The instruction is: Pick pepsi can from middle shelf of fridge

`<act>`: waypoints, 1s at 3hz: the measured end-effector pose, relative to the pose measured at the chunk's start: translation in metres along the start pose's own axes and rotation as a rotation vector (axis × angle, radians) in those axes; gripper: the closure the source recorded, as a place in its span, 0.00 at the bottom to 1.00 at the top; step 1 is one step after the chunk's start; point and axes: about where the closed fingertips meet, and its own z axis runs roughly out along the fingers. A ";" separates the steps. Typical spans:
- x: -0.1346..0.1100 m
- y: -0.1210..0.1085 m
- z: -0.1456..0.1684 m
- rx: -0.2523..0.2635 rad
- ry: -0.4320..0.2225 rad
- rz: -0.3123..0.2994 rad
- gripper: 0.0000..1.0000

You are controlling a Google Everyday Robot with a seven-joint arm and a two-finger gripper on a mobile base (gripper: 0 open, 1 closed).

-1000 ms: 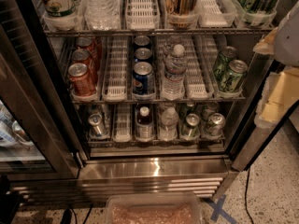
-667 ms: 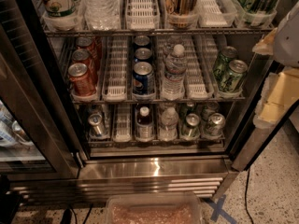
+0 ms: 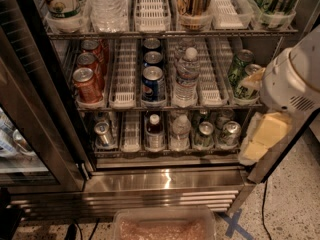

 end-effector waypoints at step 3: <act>-0.029 0.028 0.041 0.006 -0.127 -0.026 0.00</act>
Offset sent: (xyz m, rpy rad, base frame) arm -0.0082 0.0254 -0.0182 0.0537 -0.0043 0.0504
